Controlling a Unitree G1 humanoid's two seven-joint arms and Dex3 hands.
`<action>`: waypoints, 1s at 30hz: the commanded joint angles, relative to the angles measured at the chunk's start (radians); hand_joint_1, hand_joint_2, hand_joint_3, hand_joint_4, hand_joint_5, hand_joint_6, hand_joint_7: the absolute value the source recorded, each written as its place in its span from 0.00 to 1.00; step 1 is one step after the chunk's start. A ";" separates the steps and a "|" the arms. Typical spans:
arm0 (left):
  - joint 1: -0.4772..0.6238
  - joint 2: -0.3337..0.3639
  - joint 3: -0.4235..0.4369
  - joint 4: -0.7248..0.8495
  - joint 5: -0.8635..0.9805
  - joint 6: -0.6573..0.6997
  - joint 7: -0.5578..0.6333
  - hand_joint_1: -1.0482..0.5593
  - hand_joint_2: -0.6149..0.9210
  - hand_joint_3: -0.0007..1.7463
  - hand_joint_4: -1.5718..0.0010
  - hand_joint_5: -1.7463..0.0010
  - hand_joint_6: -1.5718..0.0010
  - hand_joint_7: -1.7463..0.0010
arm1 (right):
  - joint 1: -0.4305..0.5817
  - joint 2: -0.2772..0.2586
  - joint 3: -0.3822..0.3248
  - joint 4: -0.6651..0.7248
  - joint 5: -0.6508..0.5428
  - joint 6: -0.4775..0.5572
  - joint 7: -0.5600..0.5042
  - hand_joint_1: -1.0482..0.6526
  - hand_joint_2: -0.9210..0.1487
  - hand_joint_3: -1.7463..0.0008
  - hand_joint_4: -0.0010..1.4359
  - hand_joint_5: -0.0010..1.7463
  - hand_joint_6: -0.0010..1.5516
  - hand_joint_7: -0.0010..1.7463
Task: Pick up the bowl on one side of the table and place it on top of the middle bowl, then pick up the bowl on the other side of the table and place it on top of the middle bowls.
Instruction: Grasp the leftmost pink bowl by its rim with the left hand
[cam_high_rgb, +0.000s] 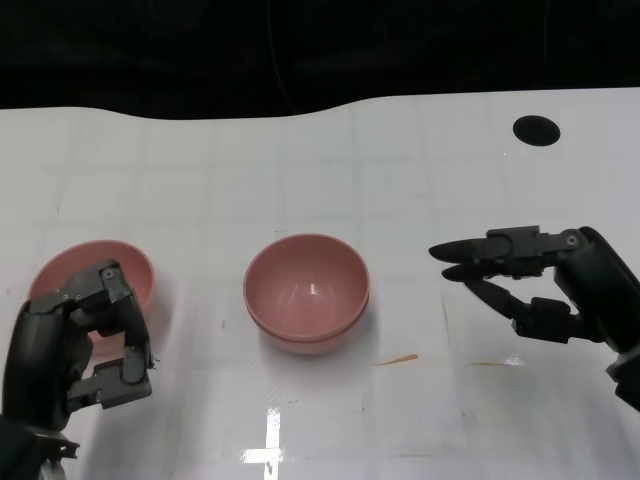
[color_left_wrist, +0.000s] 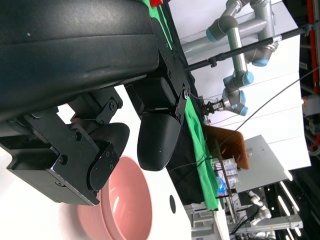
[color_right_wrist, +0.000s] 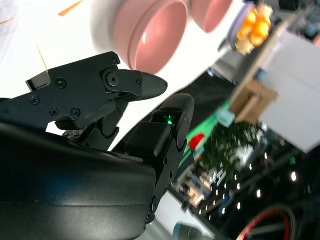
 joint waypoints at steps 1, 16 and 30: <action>-0.008 0.020 0.010 0.011 0.011 -0.023 0.015 0.91 0.71 0.93 0.32 0.00 0.45 0.00 | 0.003 0.007 -0.029 0.044 0.038 -0.042 0.009 0.56 0.14 0.59 0.86 0.34 0.78 0.08; 0.036 0.047 -0.003 -0.099 0.136 0.060 0.106 0.91 0.74 0.81 0.37 0.00 0.45 0.06 | 0.010 -0.006 -0.058 0.157 -0.016 -0.118 -0.018 0.55 0.29 0.37 0.59 1.00 0.50 0.85; 0.082 0.104 -0.022 -0.278 0.375 0.124 0.245 0.91 0.70 0.67 0.44 0.18 0.44 0.30 | -0.005 -0.013 -0.064 0.221 -0.023 -0.164 -0.016 0.56 0.32 0.33 0.58 1.00 0.48 0.86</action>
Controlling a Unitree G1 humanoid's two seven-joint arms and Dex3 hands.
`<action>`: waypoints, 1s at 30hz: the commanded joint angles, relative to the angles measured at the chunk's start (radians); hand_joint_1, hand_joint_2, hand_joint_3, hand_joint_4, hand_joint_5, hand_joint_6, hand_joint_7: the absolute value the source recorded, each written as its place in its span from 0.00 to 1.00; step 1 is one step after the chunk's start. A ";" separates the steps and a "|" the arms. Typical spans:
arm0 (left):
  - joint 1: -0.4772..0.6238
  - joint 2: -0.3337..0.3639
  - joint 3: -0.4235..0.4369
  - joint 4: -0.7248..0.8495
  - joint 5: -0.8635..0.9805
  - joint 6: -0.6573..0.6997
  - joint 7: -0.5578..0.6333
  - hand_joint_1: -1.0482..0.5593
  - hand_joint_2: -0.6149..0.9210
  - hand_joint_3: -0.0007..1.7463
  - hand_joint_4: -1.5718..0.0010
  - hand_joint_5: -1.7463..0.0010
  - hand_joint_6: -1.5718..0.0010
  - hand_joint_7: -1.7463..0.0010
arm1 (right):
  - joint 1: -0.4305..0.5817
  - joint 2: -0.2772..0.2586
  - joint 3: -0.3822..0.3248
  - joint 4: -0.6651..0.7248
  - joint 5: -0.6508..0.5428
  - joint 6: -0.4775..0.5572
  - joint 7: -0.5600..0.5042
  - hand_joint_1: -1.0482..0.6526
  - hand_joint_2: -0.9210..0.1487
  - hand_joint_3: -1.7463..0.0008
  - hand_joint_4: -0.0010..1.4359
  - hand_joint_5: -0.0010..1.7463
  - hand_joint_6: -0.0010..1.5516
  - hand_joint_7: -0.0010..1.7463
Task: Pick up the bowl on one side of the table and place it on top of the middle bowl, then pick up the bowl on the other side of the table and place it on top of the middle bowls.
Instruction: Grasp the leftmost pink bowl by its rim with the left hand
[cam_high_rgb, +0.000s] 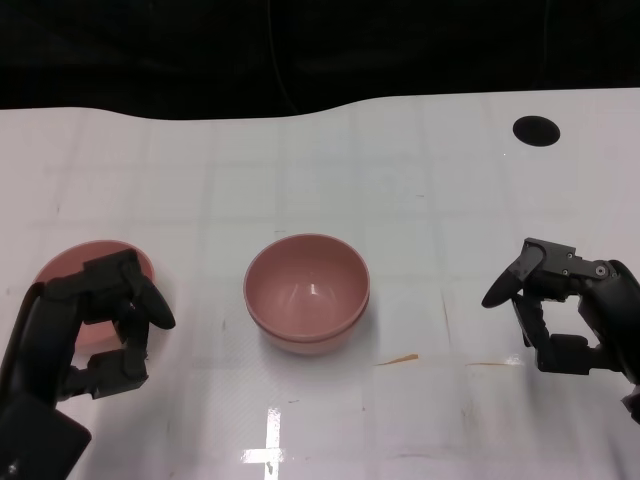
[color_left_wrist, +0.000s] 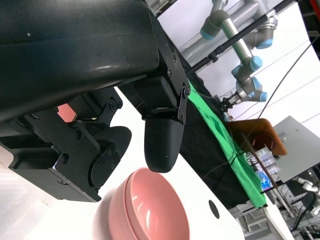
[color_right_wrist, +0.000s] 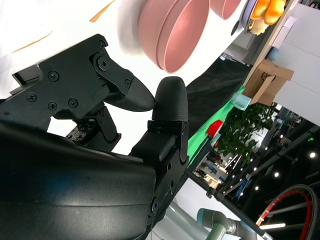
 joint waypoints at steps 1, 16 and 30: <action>0.021 0.030 -0.001 -0.047 0.042 0.024 0.038 0.91 0.69 0.66 0.44 0.18 0.43 0.31 | -0.007 -0.019 -0.015 0.008 0.000 -0.013 -0.006 0.56 0.32 0.33 0.58 1.00 0.48 0.86; 0.134 0.210 -0.046 -0.557 0.471 0.438 -0.048 0.53 0.83 0.00 0.33 0.93 0.32 0.99 | -0.009 -0.012 -0.009 0.017 -0.002 -0.020 0.001 0.57 0.32 0.33 0.57 1.00 0.48 0.85; 0.091 0.300 -0.118 -0.734 0.867 0.701 -0.211 0.27 0.85 0.01 0.41 1.00 0.41 1.00 | -0.011 -0.011 -0.004 0.015 -0.021 -0.009 -0.011 0.57 0.32 0.33 0.58 1.00 0.48 0.86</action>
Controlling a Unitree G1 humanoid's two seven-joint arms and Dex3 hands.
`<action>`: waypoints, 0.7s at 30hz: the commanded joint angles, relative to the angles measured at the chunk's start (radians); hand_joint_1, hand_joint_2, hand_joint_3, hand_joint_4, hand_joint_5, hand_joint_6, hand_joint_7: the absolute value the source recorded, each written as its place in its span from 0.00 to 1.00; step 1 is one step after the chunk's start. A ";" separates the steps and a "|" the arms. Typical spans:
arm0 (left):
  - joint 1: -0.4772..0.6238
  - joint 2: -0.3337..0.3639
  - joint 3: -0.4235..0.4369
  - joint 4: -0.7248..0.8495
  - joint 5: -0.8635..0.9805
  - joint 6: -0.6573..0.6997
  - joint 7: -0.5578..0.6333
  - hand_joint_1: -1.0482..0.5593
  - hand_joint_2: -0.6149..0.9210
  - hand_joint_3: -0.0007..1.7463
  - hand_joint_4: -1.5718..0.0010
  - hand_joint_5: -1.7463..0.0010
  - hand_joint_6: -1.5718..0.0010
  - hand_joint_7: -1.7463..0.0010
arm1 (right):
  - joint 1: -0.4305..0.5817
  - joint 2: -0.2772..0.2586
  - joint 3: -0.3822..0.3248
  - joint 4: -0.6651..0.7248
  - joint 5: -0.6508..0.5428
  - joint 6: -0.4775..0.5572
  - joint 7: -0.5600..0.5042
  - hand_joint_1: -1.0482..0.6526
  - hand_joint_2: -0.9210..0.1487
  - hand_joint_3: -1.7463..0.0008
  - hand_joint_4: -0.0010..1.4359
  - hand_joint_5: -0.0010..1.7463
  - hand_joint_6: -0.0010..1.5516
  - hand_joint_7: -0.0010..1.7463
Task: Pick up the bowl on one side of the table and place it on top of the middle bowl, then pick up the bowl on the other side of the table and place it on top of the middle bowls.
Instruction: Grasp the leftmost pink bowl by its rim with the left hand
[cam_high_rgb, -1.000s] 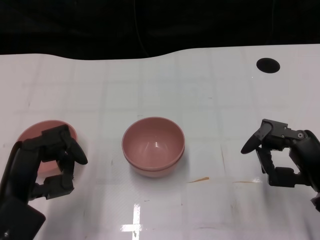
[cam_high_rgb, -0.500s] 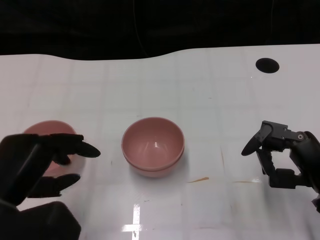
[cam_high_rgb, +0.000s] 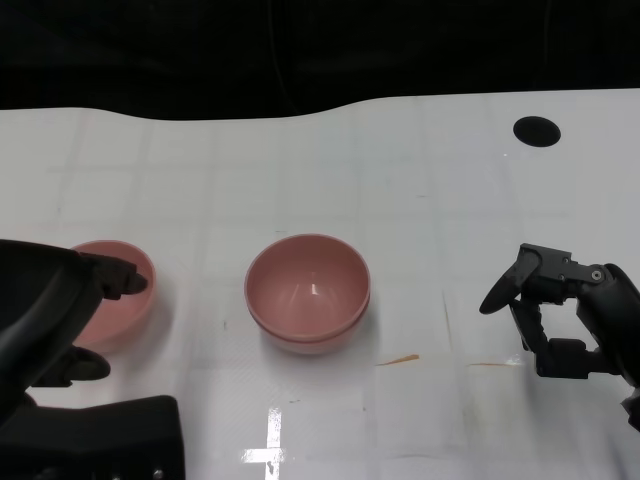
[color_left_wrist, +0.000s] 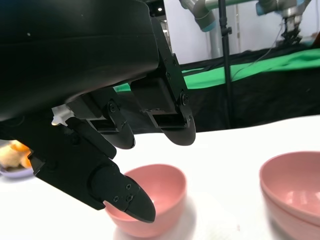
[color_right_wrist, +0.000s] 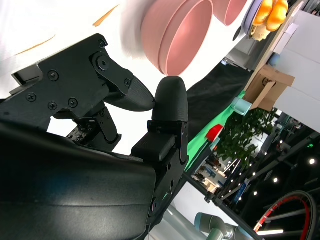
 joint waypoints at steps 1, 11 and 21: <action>-0.036 0.022 -0.026 -0.020 0.071 0.062 -0.076 0.27 0.85 0.01 0.42 1.00 0.42 1.00 | -0.009 -0.007 -0.008 -0.001 -0.001 0.007 -0.009 0.57 0.32 0.33 0.58 1.00 0.48 0.86; -0.102 0.020 -0.086 0.052 0.148 0.146 -0.127 0.26 0.87 0.00 0.49 1.00 0.49 1.00 | -0.006 0.000 -0.005 -0.014 0.002 0.024 -0.008 0.56 0.33 0.33 0.59 1.00 0.48 0.86; -0.156 0.015 -0.127 0.223 0.137 0.174 -0.058 0.27 0.90 0.01 0.54 1.00 0.53 1.00 | -0.010 0.003 -0.003 -0.002 -0.006 0.017 -0.013 0.55 0.34 0.31 0.60 1.00 0.49 0.86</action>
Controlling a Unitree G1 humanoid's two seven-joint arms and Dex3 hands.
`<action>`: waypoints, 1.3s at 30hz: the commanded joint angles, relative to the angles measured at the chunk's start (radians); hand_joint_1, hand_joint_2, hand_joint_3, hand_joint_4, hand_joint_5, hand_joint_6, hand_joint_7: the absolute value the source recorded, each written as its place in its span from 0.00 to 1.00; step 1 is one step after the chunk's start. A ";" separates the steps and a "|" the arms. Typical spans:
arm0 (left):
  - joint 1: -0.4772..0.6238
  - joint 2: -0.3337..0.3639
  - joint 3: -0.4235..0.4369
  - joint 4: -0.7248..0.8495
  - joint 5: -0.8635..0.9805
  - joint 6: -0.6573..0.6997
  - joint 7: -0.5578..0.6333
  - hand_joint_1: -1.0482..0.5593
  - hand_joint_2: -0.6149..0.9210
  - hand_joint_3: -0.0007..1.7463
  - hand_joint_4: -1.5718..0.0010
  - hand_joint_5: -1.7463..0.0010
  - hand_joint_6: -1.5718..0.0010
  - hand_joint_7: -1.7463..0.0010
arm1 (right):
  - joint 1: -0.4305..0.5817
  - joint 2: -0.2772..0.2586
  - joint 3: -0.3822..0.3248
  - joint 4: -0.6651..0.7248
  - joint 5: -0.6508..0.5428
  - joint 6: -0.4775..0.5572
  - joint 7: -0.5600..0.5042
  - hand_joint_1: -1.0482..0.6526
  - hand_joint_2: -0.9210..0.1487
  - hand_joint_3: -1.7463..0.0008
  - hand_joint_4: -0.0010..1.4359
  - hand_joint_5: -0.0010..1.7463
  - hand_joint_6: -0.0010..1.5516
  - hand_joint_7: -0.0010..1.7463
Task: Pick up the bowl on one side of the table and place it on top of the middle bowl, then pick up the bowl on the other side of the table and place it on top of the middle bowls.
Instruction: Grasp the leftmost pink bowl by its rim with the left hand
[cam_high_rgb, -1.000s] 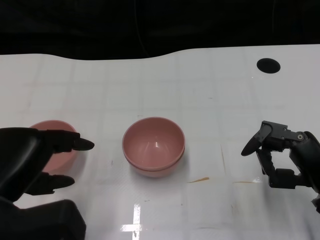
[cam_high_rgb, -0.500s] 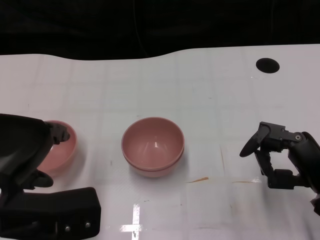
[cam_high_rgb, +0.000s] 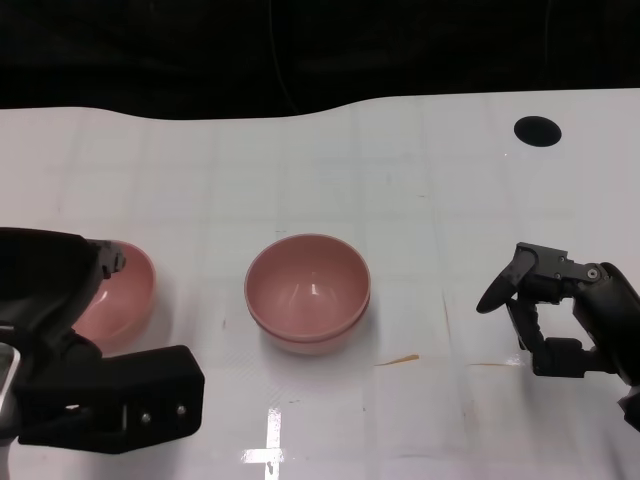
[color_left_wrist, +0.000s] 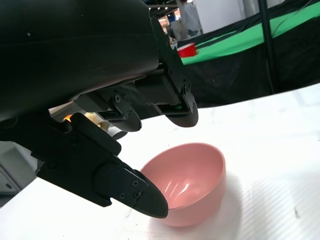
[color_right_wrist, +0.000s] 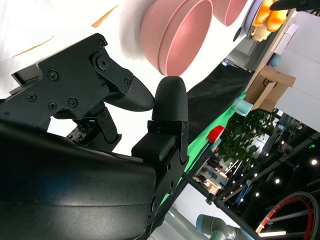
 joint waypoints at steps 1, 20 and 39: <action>-0.022 0.009 -0.012 0.068 -0.016 0.014 0.035 0.27 0.90 0.01 0.55 1.00 0.54 1.00 | -0.008 -0.003 -0.006 0.006 -0.005 -0.001 -0.012 0.55 0.34 0.31 0.60 1.00 0.49 0.86; -0.119 0.027 -0.103 0.425 -0.161 -0.084 0.330 0.28 0.91 0.00 0.55 1.00 0.52 0.99 | -0.014 -0.004 -0.003 0.011 -0.006 -0.002 -0.015 0.55 0.35 0.29 0.60 1.00 0.49 0.87; -0.229 0.044 -0.189 0.720 -0.250 -0.173 0.472 0.33 0.93 0.00 0.52 1.00 0.49 1.00 | -0.023 -0.011 -0.005 0.029 -0.002 -0.012 -0.007 0.57 0.35 0.31 0.60 1.00 0.48 0.87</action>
